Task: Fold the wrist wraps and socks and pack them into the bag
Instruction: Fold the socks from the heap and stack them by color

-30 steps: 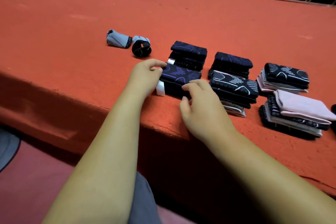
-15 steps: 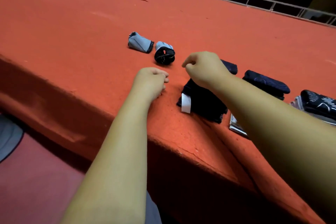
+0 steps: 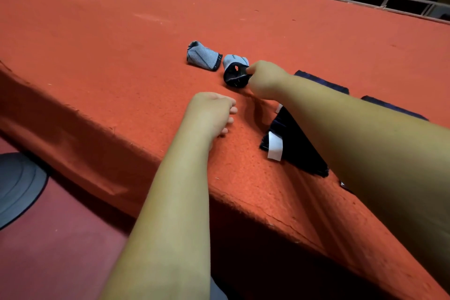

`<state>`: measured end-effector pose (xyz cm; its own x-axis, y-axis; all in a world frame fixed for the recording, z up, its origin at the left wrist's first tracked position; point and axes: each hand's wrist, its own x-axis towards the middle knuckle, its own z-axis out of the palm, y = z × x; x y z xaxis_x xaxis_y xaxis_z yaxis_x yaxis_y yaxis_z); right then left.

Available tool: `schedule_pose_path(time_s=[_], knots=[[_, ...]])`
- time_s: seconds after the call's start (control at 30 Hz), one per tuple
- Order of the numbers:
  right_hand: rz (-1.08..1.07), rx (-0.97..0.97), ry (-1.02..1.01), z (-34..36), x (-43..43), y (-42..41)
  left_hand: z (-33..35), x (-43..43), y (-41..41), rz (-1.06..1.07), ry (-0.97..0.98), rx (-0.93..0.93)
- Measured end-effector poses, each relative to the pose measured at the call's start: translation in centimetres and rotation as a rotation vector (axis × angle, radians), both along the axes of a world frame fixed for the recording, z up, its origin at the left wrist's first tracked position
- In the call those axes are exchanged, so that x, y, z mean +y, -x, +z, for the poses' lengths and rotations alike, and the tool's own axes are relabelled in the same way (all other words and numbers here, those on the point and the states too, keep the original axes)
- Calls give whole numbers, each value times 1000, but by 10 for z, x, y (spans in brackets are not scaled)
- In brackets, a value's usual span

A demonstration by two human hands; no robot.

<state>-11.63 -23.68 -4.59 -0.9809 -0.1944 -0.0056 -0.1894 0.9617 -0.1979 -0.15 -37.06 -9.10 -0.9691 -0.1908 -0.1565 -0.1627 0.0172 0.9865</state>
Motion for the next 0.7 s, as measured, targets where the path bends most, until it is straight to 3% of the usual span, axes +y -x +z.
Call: schedule_pose_path(time_s=[0.17,0.4,0.53,0.7], knots=[[92,133,76,13,8,-11,3,-3,-1,88,25,75],[241,295,248,57,29,-87,19,2,-24,270,260,391],[294,318,389,77,47,-143,38,20,-58,267,222,528],[330,355,455,86,83,-210,47,47,-105,188,260,537]])
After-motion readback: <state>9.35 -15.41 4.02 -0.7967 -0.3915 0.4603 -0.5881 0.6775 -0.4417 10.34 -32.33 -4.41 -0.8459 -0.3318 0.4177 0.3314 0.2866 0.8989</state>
